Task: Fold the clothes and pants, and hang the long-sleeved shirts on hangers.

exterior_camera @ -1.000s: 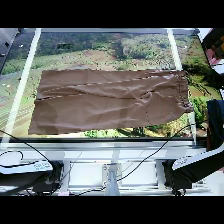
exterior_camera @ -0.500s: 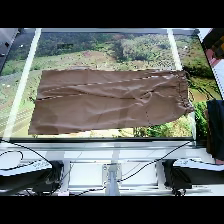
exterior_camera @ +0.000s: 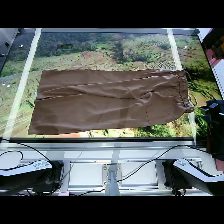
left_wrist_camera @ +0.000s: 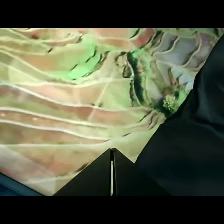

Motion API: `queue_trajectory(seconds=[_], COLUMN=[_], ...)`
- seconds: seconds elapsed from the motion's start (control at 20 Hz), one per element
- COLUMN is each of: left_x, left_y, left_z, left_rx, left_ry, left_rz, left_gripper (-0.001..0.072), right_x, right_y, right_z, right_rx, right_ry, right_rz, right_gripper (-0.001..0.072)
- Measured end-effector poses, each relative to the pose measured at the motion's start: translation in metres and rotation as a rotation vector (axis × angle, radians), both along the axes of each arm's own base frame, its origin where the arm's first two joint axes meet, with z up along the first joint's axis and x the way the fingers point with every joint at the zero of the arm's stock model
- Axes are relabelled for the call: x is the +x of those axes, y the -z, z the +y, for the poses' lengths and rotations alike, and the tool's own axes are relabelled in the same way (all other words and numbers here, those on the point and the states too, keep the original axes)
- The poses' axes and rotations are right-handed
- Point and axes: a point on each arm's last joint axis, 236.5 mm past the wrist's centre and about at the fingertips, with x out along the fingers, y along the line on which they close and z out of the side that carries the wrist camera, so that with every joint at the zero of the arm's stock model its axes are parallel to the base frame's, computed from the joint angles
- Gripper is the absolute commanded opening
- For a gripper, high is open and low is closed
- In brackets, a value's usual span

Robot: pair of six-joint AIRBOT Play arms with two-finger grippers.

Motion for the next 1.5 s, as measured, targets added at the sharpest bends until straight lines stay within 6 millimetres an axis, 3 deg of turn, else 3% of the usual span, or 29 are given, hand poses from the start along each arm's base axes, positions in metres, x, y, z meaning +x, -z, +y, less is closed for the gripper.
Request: queue_trajectory(seconds=[0.3,0.4,0.6,0.85,1.15,1.3,1.5], left_x=[0.009,0.011,0.01,0.002,-0.031,-0.059,-0.089], left_y=[0.008,0.014,0.028,0.036,0.035,0.055,0.096], left_z=[-0.019,-0.028,-0.042,-0.049,-0.043,-0.05,-0.078], left_rx=[-0.065,-0.088,-0.128,-0.141,-0.093,-0.125,-0.213], left_ry=[0.021,0.032,0.046,0.059,0.032,-0.007,0.011], left_rz=[-0.02,-0.015,0.005,0.043,0.103,0.144,0.215], left_gripper=[0.0019,0.0019,0.0018,0.0018,0.0018,0.0018,0.0019], right_x=[0.034,0.043,0.056,0.058,0.021,-0.002,-0.025], right_y=[0.044,0.062,0.083,0.083,0.063,0.047,0.04], right_z=[0.024,0.029,0.027,0.025,0.039,0.035,0.026], right_rx=[0.015,0.026,0.017,-0.031,-0.126,-0.215,-0.293], right_ry=[0.074,0.114,0.196,0.177,0.046,0.026,0.022], right_rz=[0.04,0.074,0.099,0.107,0.185,0.224,0.287], right_gripper=[0.0541,0.0474,0.003,0.0028,0.0027,0.0027,0.0028])
